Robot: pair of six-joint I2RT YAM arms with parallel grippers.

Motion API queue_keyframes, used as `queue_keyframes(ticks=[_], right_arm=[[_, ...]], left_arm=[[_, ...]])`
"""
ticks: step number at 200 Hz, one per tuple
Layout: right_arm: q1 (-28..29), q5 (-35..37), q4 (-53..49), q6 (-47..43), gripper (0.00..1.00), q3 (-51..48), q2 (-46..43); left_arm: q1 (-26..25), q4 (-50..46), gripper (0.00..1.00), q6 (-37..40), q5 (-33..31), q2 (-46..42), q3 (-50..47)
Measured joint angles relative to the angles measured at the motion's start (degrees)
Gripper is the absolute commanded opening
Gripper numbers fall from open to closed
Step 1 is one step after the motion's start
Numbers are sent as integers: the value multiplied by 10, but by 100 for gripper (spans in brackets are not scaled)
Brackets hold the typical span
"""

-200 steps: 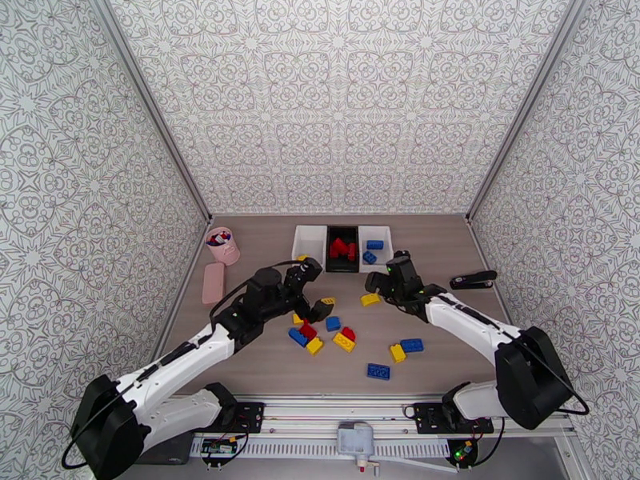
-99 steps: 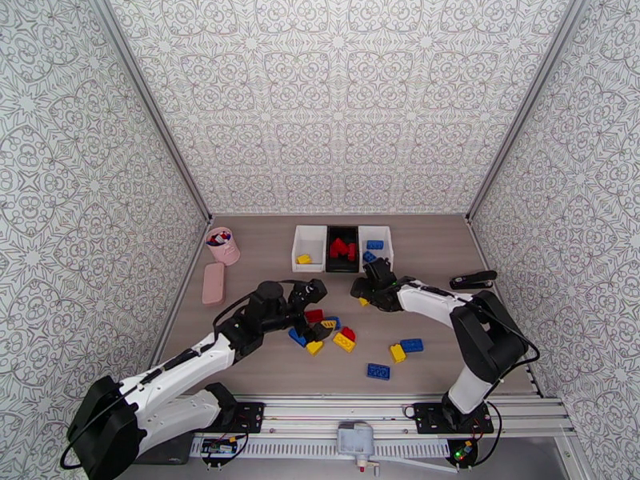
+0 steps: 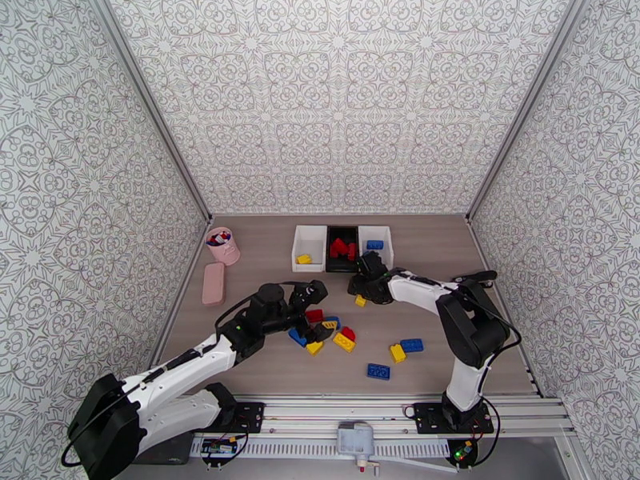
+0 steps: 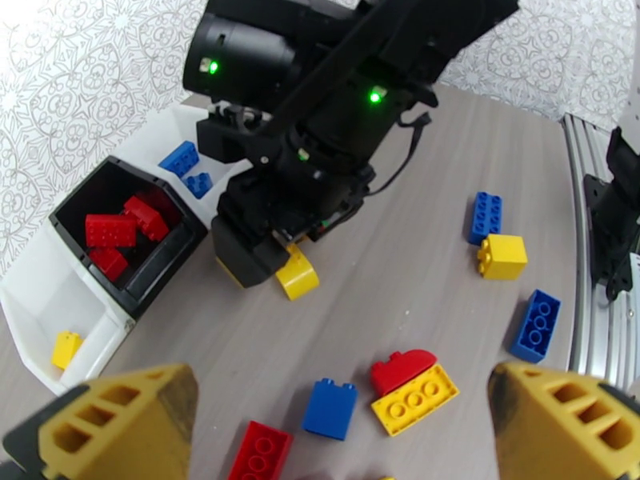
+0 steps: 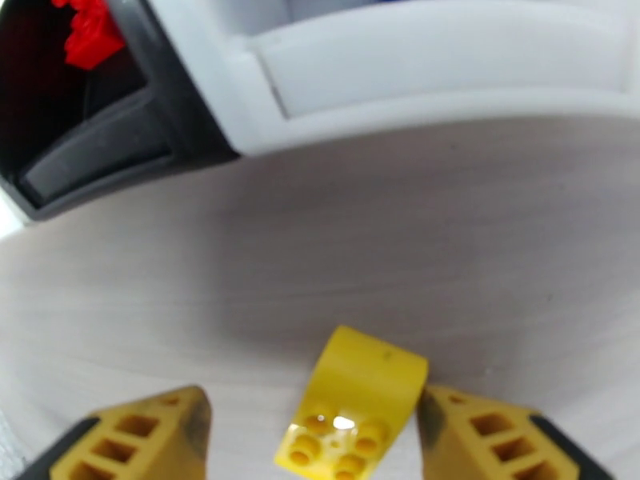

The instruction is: Sort the legos into containers by color

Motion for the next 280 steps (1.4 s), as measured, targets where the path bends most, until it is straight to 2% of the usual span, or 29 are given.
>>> queue_keyframes(ticks=[45, 142, 171, 197, 240, 280], right_arm=[[6, 12, -33, -18, 57, 18, 16], [15, 23, -63, -25, 33, 33, 30], [15, 23, -62, -26, 31, 33, 30], [15, 22, -57, -43, 32, 33, 23], [37, 7, -16, -128, 32, 43, -12], [61, -38, 38, -199, 31, 108, -3]], left_arm=[[0, 8, 100, -8, -12, 0, 0], [-9, 9, 100, 23, -26, 0, -1], [-10, 8, 100, 24, -35, 0, -1], [-25, -1, 100, 28, -68, -8, -1], [-51, -40, 100, 14, -132, -63, -23], [-52, -73, 100, -45, -192, -122, -49]])
